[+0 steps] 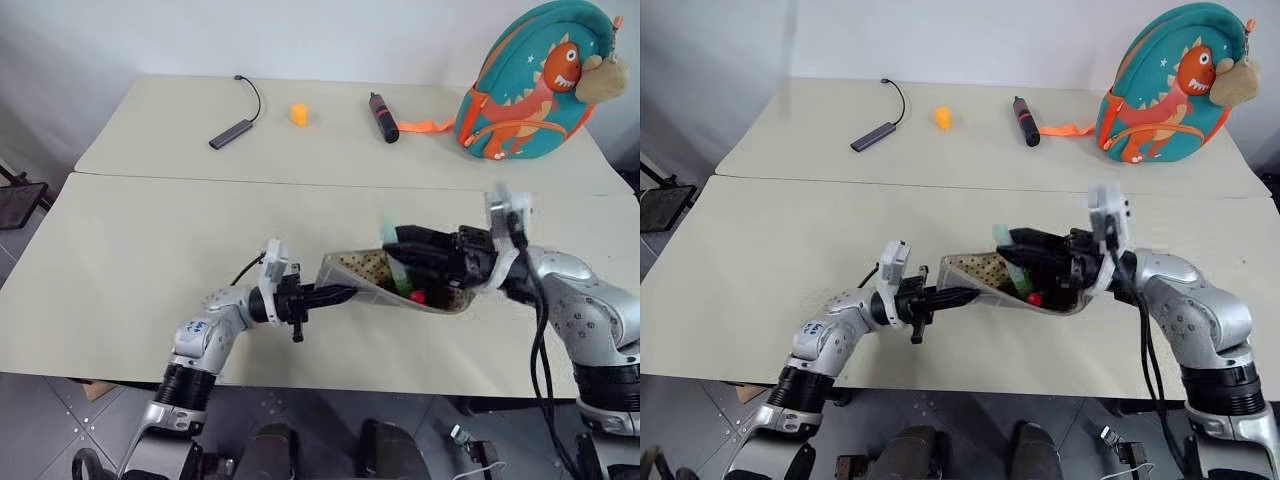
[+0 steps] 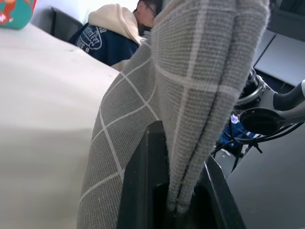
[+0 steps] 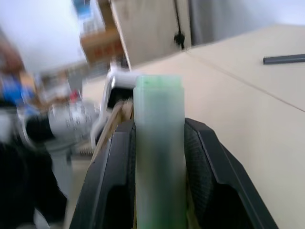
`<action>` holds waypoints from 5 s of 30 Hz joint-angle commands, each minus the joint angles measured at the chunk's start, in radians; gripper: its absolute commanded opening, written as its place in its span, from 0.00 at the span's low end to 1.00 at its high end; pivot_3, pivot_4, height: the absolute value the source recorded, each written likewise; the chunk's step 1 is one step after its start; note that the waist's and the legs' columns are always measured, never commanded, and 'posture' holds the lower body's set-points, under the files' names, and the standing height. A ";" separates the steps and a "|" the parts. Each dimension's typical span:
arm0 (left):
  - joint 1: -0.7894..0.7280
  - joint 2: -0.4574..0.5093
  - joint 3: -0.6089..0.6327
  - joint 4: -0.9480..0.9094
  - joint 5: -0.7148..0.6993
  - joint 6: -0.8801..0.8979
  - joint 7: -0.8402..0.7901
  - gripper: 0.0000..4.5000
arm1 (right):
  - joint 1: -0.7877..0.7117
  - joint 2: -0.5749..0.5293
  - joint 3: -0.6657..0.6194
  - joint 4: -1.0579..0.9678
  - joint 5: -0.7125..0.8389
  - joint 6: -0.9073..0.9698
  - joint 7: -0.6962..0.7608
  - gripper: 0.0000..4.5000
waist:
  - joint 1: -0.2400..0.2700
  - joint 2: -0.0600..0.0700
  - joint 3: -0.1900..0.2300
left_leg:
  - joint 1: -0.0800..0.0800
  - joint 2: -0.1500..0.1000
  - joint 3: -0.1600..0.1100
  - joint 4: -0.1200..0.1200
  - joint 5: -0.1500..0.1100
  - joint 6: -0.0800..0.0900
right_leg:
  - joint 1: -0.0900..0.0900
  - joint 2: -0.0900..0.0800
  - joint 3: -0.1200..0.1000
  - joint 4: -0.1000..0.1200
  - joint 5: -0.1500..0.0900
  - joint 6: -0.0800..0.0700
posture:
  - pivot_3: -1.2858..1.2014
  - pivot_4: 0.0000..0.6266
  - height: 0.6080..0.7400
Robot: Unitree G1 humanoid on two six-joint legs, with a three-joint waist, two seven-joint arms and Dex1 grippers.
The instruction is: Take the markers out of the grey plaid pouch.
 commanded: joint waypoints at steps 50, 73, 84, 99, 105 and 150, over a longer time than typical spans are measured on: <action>0.047 0.015 0.031 -0.004 0.045 -0.119 0.009 0.00 | -0.203 -0.265 -0.046 0.156 -0.221 -0.056 0.210 0.71 | -0.002 0.004 0.002 | -0.001 0.000 0.003 -0.002 -0.001 0.001 | -0.001 0.000 0.001 -0.001 0.000 0.000 | 0.52 0.24 1.00; 0.042 -0.041 -0.008 0.035 0.123 -0.250 0.006 0.00 | -0.232 -0.290 0.351 -0.077 -0.658 -0.070 0.319 0.00 | 0.000 0.003 0.002 | -0.001 0.000 0.001 -0.001 -0.001 0.001 | -0.001 0.000 0.000 -0.002 0.000 0.000 | 0.52 0.24 1.00; 0.044 -0.041 -0.008 0.038 0.129 -0.247 -0.001 0.00 | -0.296 -0.241 0.460 -0.150 -0.757 0.056 0.252 0.43 | -0.001 0.003 0.002 | -0.001 -0.001 0.000 -0.001 -0.001 0.000 | -0.001 -0.001 0.000 -0.002 0.000 0.000 | 0.52 0.24 1.00; 0.025 -0.043 -0.013 0.060 0.130 -0.247 -0.014 0.00 | -0.329 -0.163 0.640 -0.118 -0.988 -0.038 0.255 0.29 | -0.004 0.004 0.002 | -0.001 0.000 0.001 0.000 -0.001 0.000 | -0.001 0.000 0.000 -0.001 0.000 0.000 | 0.52 0.24 1.00; 0.032 -0.036 -0.012 0.056 0.130 -0.244 -0.014 0.00 | -0.339 -0.152 0.568 -0.126 -0.967 -0.050 0.268 0.10 | -0.004 0.004 0.002 | -0.001 0.000 0.001 0.000 -0.001 0.000 | -0.001 0.000 0.000 -0.001 0.000 0.000 | 0.52 0.24 1.00; 0.023 -0.035 -0.022 0.032 0.107 -0.179 -0.085 0.00 | 0.202 -0.429 -0.166 0.504 -0.599 0.026 0.062 0.10 | -0.004 0.006 0.001 | 0.000 0.000 0.012 0.000 -0.002 0.002 | 0.000 -0.001 0.001 -0.001 0.000 0.001 | 0.52 0.24 1.00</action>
